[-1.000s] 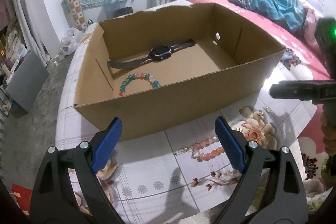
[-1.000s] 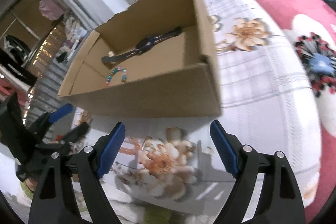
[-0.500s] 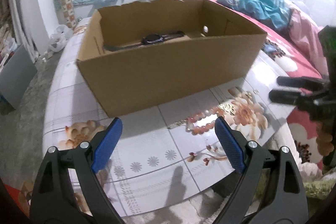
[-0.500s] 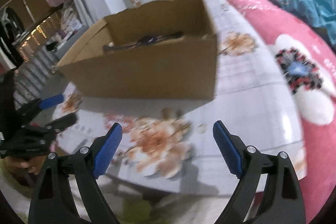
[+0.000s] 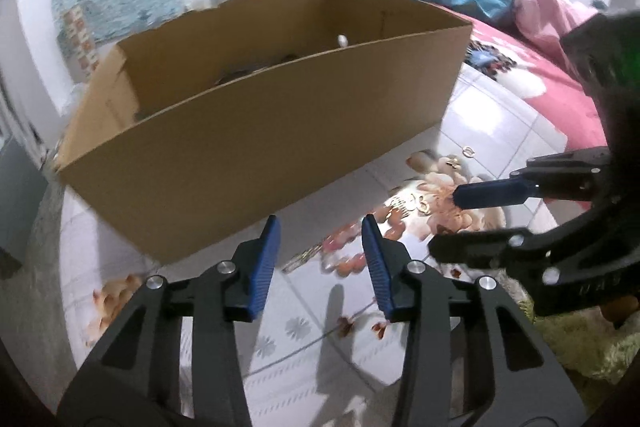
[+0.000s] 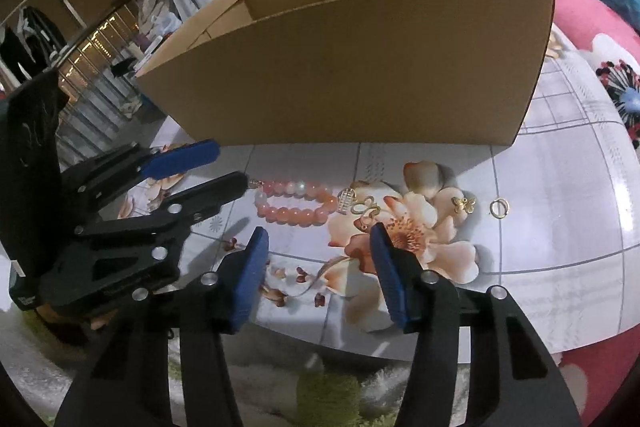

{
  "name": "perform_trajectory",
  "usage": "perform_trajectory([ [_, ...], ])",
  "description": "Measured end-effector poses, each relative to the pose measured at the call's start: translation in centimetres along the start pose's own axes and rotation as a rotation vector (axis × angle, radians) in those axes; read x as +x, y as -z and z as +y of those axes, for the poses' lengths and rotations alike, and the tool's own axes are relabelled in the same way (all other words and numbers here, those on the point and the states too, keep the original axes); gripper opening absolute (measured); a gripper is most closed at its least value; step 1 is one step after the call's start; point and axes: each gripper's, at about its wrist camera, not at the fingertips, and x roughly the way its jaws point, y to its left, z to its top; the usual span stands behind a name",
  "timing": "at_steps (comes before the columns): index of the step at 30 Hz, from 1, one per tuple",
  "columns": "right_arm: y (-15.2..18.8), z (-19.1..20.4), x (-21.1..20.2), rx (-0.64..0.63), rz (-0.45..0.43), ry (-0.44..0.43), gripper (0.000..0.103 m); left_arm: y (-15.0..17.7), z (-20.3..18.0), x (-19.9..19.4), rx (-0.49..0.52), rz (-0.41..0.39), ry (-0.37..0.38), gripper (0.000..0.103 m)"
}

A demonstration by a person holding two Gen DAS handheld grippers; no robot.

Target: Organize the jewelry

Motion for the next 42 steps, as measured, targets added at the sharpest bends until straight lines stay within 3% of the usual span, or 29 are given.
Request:
perform_trajectory([
  [10,0.2,-1.3,-0.5,0.049,-0.014,-0.004,0.051,-0.8,-2.5,3.4,0.161,0.102,0.020,0.029],
  [14,0.1,-1.8,-0.7,0.066,-0.027,-0.012,0.051,-0.9,-2.7,4.5,0.167,0.141,0.007,0.009],
  [16,0.2,-2.1,-0.8,0.081,-0.032,-0.019,0.051,-1.0,-2.6,4.4,0.162,0.138,0.016,0.009],
  [21,0.4,-3.3,-1.2,0.114,-0.044,-0.030,0.051,-1.8,-1.6,2.3,0.086,0.091,0.081,0.008],
  [26,0.8,-4.2,-1.7,0.127,-0.049,-0.034,0.051,-2.3,0.8,-1.4,-0.084,0.059,0.194,0.008],
  [31,1.0,-4.7,-1.5,0.132,-0.041,-0.048,0.051,-1.5,4.0,-4.0,-0.252,0.039,0.208,0.008],
  [36,0.7,-3.8,-1.0,0.109,-0.029,-0.068,0.051,1.0,7.5,-3.4,-0.364,0.084,0.095,0.008],
  [42,0.7,-3.0,-0.9,0.083,-0.023,-0.066,0.051,2.6,9.1,-1.9,-0.340,0.139,-0.063,0.011],
])
